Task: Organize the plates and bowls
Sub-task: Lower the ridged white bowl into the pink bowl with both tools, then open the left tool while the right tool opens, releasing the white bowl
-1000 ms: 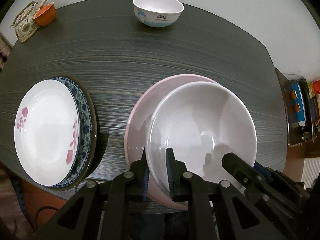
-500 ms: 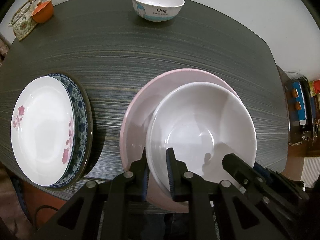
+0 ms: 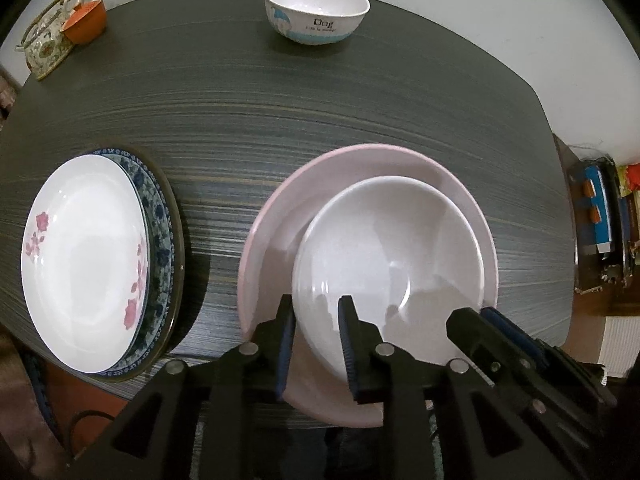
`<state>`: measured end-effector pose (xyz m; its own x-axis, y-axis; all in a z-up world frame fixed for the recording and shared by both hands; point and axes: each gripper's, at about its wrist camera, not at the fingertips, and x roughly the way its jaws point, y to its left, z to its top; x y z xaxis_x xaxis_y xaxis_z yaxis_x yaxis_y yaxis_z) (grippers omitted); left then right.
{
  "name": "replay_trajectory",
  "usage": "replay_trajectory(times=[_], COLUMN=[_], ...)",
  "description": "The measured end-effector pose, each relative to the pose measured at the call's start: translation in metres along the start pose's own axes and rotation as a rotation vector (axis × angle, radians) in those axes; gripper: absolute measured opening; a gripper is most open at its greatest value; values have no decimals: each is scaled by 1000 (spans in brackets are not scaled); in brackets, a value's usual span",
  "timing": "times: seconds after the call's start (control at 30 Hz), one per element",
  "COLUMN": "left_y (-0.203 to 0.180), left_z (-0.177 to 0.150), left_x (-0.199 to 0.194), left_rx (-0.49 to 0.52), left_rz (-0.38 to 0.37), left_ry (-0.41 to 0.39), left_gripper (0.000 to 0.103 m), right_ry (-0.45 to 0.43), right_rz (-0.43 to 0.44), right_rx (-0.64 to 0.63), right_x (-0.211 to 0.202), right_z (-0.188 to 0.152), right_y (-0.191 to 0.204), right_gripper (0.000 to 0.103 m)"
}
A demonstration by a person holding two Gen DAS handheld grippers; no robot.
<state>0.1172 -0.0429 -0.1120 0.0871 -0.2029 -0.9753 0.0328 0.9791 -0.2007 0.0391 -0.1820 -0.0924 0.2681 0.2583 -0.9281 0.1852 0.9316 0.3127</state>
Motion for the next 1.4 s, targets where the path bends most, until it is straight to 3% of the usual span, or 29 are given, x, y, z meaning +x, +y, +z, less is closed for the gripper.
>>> replay_trajectory(times=[0.3, 0.53, 0.7, 1.17, 1.4], left_y=[8, 8, 5, 8, 22], left_z=[-1, 0, 2, 7, 14], left_x=[-12, -30, -43, -65, -60], left_rx=[7, 36, 48, 80, 36], left_rz=[-8, -17, -32, 26, 34], left_ry=[-34, -78, -112, -226, -226], left_gripper=[25, 34, 35, 36, 36], right_ry=[-16, -44, -70, -116, -128], right_rz=[20, 20, 33, 92, 94], right_rx=[2, -1, 1, -30, -31], right_x=[-5, -17, -24, -32, -33], right_z=[2, 4, 9, 14, 22], right_y=[0, -4, -7, -2, -6], right_gripper=[29, 32, 32, 34, 34])
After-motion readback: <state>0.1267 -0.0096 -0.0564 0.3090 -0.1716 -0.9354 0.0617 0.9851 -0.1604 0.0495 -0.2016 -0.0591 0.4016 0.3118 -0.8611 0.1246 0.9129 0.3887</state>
